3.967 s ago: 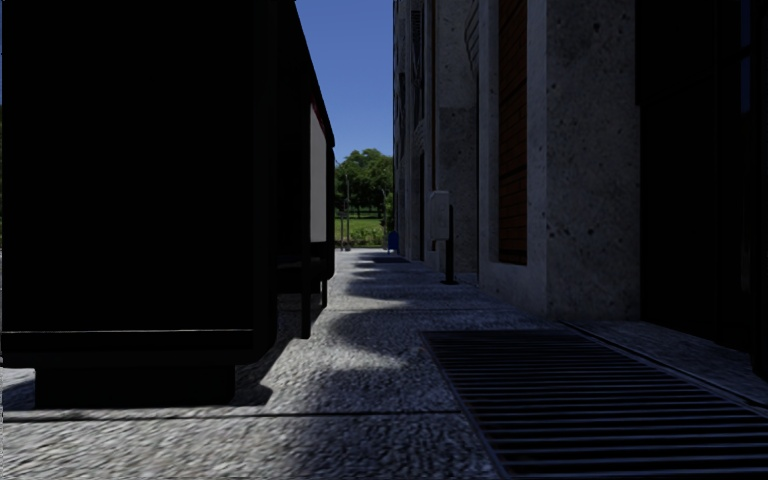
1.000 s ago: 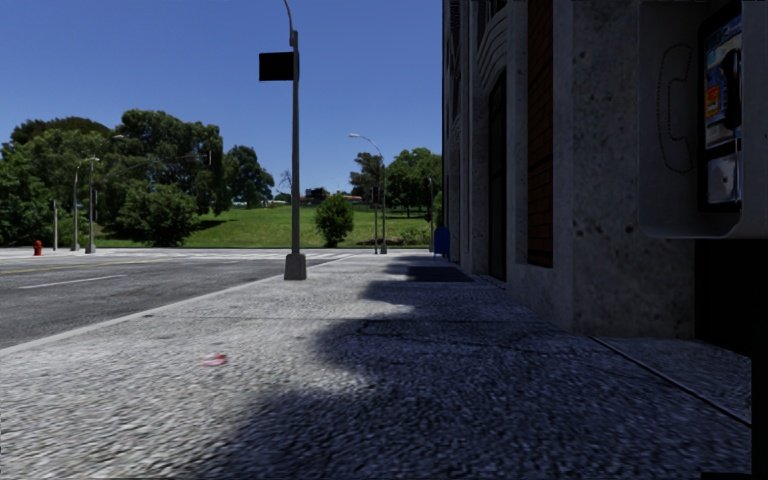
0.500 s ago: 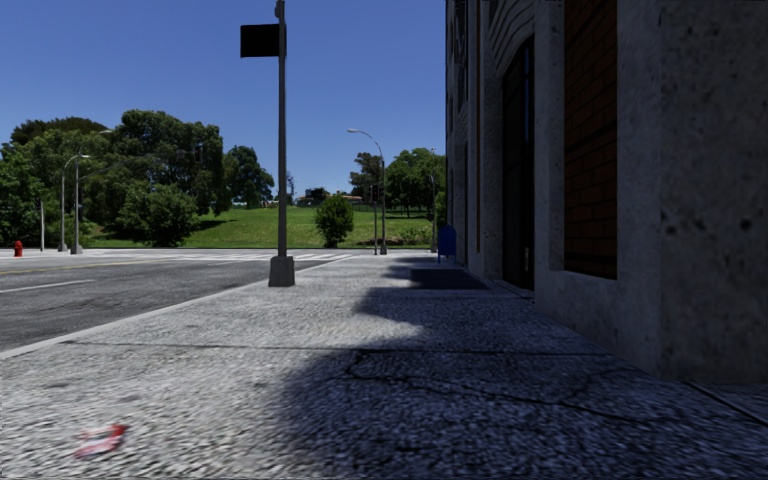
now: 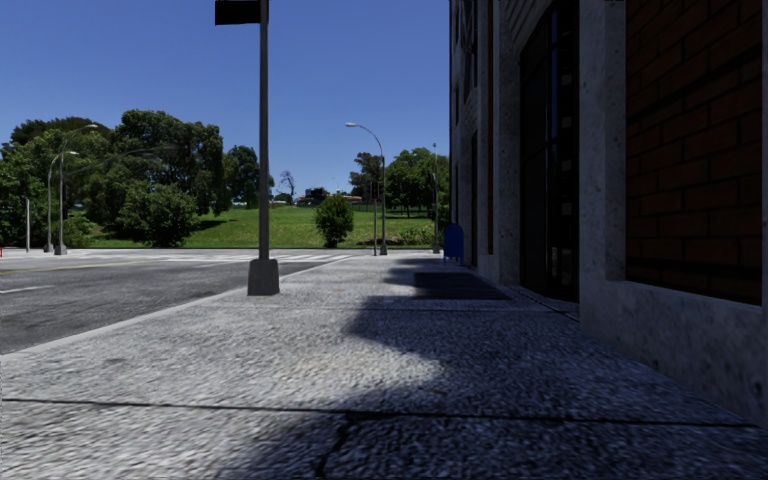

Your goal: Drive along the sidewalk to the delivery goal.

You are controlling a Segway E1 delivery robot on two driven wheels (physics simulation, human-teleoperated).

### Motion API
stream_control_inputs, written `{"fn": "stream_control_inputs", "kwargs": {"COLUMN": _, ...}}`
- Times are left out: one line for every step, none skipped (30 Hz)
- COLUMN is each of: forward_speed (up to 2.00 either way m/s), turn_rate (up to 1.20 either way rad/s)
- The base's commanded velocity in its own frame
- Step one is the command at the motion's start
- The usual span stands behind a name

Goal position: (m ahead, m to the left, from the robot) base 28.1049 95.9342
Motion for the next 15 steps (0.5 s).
{"fn": "stream_control_inputs", "kwargs": {"forward_speed": 2.0, "turn_rate": 0.0}}
{"fn": "stream_control_inputs", "kwargs": {"forward_speed": 2.0, "turn_rate": 0.0}}
{"fn": "stream_control_inputs", "kwargs": {"forward_speed": 2.0, "turn_rate": 0.0}}
{"fn": "stream_control_inputs", "kwargs": {"forward_speed": 2.0, "turn_rate": 0.0}}
{"fn": "stream_control_inputs", "kwargs": {"forward_speed": 2.0, "turn_rate": 0.0}}
{"fn": "stream_control_inputs", "kwargs": {"forward_speed": 2.0, "turn_rate": 0.0}}
{"fn": "stream_control_inputs", "kwargs": {"forward_speed": 2.0, "turn_rate": 0.0}}
{"fn": "stream_control_inputs", "kwargs": {"forward_speed": 2.0, "turn_rate": 0.0}}
{"fn": "stream_control_inputs", "kwargs": {"forward_speed": 2.0, "turn_rate": 0.0}}
{"fn": "stream_control_inputs", "kwargs": {"forward_speed": 2.0, "turn_rate": 0.0}}
{"fn": "stream_control_inputs", "kwargs": {"forward_speed": 2.0, "turn_rate": 0.0}}
{"fn": "stream_control_inputs", "kwargs": {"forward_speed": 2.0, "turn_rate": 0.0}}
{"fn": "stream_control_inputs", "kwargs": {"forward_speed": 2.0, "turn_rate": 0.0}}
{"fn": "stream_control_inputs", "kwargs": {"forward_speed": 2.0, "turn_rate": 0.0}}
{"fn": "stream_control_inputs", "kwargs": {"forward_speed": 2.0, "turn_rate": 0.0}}
